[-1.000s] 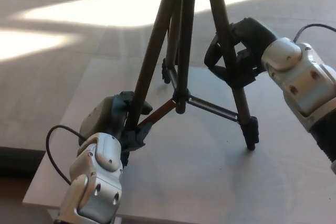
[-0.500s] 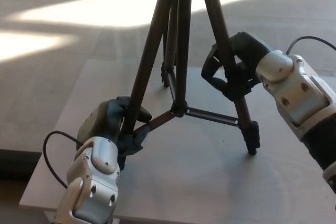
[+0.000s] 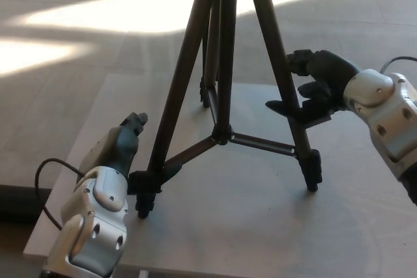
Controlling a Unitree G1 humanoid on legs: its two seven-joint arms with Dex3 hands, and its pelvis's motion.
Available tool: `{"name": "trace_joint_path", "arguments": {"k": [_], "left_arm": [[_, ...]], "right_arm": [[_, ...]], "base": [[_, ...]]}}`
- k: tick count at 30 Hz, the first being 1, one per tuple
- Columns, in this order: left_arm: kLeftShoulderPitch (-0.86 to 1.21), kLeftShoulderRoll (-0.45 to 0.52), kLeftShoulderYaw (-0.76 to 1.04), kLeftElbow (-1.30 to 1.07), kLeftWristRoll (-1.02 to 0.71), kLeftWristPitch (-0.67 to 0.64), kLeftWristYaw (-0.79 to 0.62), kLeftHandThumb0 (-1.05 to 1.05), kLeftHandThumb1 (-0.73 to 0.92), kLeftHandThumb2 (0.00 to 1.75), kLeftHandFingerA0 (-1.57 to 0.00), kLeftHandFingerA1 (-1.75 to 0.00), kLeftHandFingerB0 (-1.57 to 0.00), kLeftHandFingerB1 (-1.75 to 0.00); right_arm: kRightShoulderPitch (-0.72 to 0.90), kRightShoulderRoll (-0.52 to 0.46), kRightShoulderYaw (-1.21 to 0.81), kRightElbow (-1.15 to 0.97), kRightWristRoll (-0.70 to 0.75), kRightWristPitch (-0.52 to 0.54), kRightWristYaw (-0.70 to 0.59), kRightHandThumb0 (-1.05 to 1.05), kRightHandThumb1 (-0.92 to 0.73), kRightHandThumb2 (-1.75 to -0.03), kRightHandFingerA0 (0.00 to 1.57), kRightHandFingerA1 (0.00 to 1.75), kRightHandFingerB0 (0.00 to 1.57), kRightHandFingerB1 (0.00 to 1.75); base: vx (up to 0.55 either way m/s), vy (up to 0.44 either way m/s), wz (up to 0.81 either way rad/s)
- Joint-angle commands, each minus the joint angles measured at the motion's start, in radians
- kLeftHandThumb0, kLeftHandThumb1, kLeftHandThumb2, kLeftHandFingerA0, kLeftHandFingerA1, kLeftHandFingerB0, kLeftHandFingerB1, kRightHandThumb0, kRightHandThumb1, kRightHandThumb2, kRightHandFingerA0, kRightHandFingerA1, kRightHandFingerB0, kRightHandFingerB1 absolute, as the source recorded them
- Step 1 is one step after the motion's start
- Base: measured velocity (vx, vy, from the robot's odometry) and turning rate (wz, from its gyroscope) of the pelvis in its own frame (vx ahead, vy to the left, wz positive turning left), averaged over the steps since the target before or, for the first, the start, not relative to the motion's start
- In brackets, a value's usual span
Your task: Use both hands of the robot to pick up the tripod lying in the middle of the desk and make it stand upright on the desk
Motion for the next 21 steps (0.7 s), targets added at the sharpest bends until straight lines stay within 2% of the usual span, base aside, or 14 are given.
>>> {"name": "trace_joint_path", "arguments": {"k": [1,5,6,7,9,10,11,12,13,14,16,17,18,21], "left_arm": [[-0.024,0.063,-0.003,-0.011,-0.005,0.059,-0.054,-0.88,0.56,0.76,0.0,0.0,0.0,0.0],[-0.021,0.068,-0.001,-0.019,-0.011,0.057,-0.049,-0.94,0.57,0.76,0.0,0.0,0.0,0.0],[-0.008,0.063,0.009,-0.036,-0.022,0.05,-0.044,-0.95,0.65,0.6,0.0,0.0,0.0,0.0],[-0.003,0.067,0.009,-0.034,-0.023,0.044,-0.042,-0.97,0.57,0.77,0.0,0.0,0.0,0.0],[0.005,0.07,0.008,-0.046,-0.024,0.042,-0.039,-0.98,0.57,0.78,0.0,0.0,0.0,0.0],[0.021,0.101,0.012,-0.08,-0.028,0.043,-0.069,-0.99,0.59,0.8,0.0,0.0,0.0,0.0],[0.031,0.113,0.019,-0.096,-0.033,0.042,-0.078,-1.02,0.6,0.82,0.0,0.0,0.0,0.0],[0.042,0.133,0.036,-0.126,-0.047,0.053,-0.101,-1.03,0.71,0.63,0.0,0.0,0.0,0.0],[0.066,0.16,0.064,-0.165,-0.072,0.052,-0.129,-1.02,0.63,0.82,0.0,0.0,0.0,0.0],[0.086,0.178,0.089,-0.198,-0.095,0.05,-0.152,-1.05,0.73,0.62,0.0,0.0,0.0,0.0],[0.136,0.219,0.166,-0.284,-0.168,0.042,-0.215,-1.04,0.73,0.62,0.0,0.0,0.0,0.0],[0.152,0.265,0.191,-0.318,-0.183,0.06,-0.262,-1.02,0.76,0.63,0.0,0.0,0.0,0.0],[0.192,0.255,0.367,-0.373,-0.338,0.112,-0.331,-0.98,0.69,0.62,0.0,0.0,0.0,0.0],[0.295,0.304,0.609,-0.433,-0.525,0.161,-0.478,-0.86,0.67,0.73,0.0,0.0,0.0,0.0]], "right_arm": [[0.029,-0.059,0.01,-0.058,-0.01,-0.001,0.148,-1.05,-0.61,-0.6,0.0,0.0,0.0,0.0],[0.051,-0.06,-0.017,-0.096,0.007,0.017,0.161,-1.04,-0.57,-0.58,0.0,0.0,0.0,0.0],[0.064,-0.063,-0.03,-0.12,0.015,0.032,0.169,-1.05,-0.43,-0.79,0.0,0.0,0.0,0.0],[0.074,-0.066,-0.034,-0.14,0.016,0.039,0.177,-1.05,-0.44,-0.79,0.0,0.0,0.0,0.0],[0.091,-0.073,-0.049,-0.167,0.022,0.041,0.188,-1.05,-0.43,-0.77,0.0,0.0,0.0,0.0],[0.114,-0.098,-0.065,-0.227,0.031,0.072,0.208,-1.01,-0.56,-0.58,0.0,0.0,0.0,0.0],[0.129,-0.115,-0.075,-0.245,0.032,0.061,0.217,-0.99,-0.51,-0.72,0.0,0.0,0.0,0.0],[0.151,-0.154,-0.074,-0.284,0.02,0.046,0.235,-1.05,-0.62,-0.6,0.0,0.0,0.0,0.0],[0.187,-0.189,-0.093,-0.332,0.03,0.042,0.255,-1.05,-0.64,-0.61,0.0,0.0,0.0,0.0],[0.221,-0.209,-0.124,-0.374,0.049,0.054,0.26,-1.05,-0.64,-0.68,0.0,0.0,0.0,0.0],[0.297,-0.258,-0.205,-0.45,0.092,0.078,0.274,-1.05,-0.66,-0.62,0.0,0.0,0.0,0.0],[0.358,-0.3,-0.259,-0.49,0.107,0.04,0.283,-1.05,-0.71,-0.65,0.0,0.0,0.0,0.0],[0.456,-0.349,-0.391,-0.535,0.173,0.028,0.306,-1.05,-0.81,-0.64,0.0,0.0,0.0,0.0],[0.575,-0.385,-0.64,-0.545,0.268,0.134,0.317,-1.02,-0.88,-0.72,0.0,0.0,0.0,0.0]], "base": [[0.0,0.0,0.0],[0.0,0.0,0.0],[0.0,0.0,0.0],[0.0,0.0,0.0],[0.0,0.0,0.0],[0.0,0.0,0.0],[0.0,0.0,0.0],[0.0,0.0,0.0],[0.0,0.0,0.0],[0.0,0.0,0.0],[0.0,0.0,0.0],[0.0,0.0,0.0],[0.0,0.0,0.0],[0.0,0.0,0.0]]}}
